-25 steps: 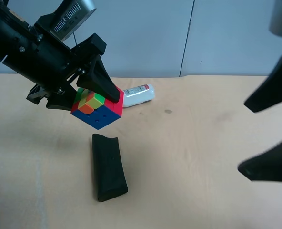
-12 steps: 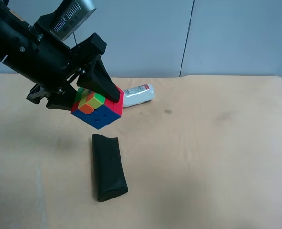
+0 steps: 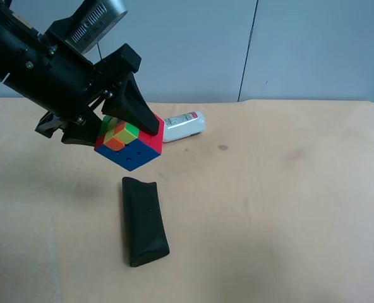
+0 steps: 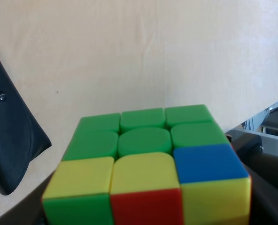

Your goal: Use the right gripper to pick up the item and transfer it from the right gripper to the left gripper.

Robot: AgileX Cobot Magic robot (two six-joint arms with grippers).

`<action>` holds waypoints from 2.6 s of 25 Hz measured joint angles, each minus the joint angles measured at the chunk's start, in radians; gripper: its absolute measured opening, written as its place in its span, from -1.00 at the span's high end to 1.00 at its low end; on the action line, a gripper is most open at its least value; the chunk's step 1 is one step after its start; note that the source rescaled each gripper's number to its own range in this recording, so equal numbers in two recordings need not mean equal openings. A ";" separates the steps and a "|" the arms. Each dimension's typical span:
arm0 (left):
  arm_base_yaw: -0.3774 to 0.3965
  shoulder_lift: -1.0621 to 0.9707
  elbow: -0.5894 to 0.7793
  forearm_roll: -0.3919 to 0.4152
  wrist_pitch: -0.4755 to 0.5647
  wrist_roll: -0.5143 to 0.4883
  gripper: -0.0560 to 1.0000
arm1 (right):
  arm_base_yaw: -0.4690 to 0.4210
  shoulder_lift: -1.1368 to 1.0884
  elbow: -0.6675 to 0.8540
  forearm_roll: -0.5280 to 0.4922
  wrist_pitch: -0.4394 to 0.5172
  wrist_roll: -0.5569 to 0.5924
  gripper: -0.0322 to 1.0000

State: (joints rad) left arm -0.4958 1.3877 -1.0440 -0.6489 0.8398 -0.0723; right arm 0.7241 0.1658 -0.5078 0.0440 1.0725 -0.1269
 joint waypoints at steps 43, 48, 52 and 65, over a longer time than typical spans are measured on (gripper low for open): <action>0.001 -0.082 -0.066 0.131 0.049 0.010 0.89 | -0.470 -0.168 0.003 -0.006 -0.003 0.001 -1.00; 0.001 -0.085 -0.145 0.343 0.150 -0.052 0.89 | -0.470 -0.168 0.003 -0.006 -0.003 0.001 -1.00; 0.001 -0.085 -0.171 0.544 0.187 -0.088 0.89 | -0.470 -0.168 0.003 -0.006 -0.003 0.001 -1.00; 0.216 0.034 -0.176 0.799 0.164 -0.087 0.89 | -0.470 -0.168 0.003 -0.006 -0.003 0.001 -1.00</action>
State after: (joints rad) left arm -0.2798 1.4215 -1.2200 0.1501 1.0040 -0.1594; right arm 0.2544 -0.0026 -0.5050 0.0383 1.0697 -0.1260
